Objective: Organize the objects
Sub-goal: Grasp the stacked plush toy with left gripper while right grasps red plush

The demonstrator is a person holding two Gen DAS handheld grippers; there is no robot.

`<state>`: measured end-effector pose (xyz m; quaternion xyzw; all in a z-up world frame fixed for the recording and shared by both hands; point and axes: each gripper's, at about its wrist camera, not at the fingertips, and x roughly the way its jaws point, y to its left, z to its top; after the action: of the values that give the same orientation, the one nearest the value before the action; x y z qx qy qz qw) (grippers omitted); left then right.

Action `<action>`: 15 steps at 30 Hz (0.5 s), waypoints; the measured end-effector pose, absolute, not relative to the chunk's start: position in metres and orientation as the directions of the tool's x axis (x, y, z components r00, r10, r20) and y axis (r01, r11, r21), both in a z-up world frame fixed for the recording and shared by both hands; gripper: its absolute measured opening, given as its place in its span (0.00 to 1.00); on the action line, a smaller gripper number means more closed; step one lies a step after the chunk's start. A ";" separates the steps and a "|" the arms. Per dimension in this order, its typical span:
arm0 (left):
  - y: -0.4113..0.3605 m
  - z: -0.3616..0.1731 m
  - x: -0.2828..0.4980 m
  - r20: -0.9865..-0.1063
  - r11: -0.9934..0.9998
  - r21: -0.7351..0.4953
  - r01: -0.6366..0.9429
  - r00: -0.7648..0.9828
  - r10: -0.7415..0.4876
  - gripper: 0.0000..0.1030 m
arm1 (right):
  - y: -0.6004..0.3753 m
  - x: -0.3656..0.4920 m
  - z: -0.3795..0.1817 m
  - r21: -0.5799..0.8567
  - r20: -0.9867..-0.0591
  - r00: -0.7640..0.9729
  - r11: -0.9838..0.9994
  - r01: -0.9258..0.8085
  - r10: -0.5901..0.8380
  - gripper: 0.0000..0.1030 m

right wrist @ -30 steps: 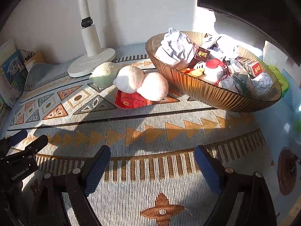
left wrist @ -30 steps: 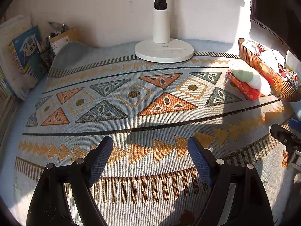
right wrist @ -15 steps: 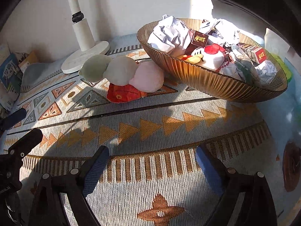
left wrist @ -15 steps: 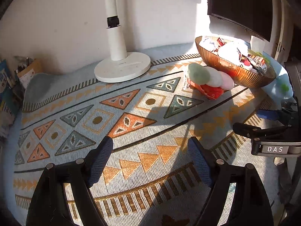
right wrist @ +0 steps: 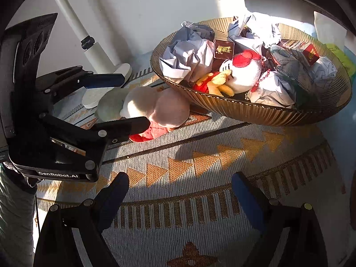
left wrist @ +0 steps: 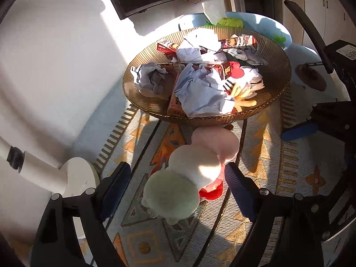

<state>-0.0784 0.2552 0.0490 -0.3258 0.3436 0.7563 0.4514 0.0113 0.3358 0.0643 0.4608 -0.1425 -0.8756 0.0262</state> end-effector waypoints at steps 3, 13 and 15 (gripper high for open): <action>0.259 0.042 -0.073 -0.819 -0.319 0.234 -0.918 -0.363 0.444 0.61 | 0.338 0.004 0.065 0.276 -0.802 -0.573 -0.956 -0.101 -0.171 0.90; 0.177 0.064 -0.068 -0.734 -0.527 0.030 -0.849 -0.376 0.565 0.46 | 0.326 -0.013 0.068 0.391 -0.803 -0.558 -0.891 -0.232 -0.208 0.90; 0.150 0.064 -0.067 -0.726 -0.603 -0.004 -0.798 -0.412 0.550 0.46 | 0.313 -0.026 0.068 0.359 -0.815 -0.558 -0.892 -0.275 -0.156 0.90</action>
<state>-0.0674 0.1504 0.0637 -0.3548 0.1745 0.8220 0.4100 -0.0260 0.3134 0.0677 0.4688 -0.2301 -0.8521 -0.0349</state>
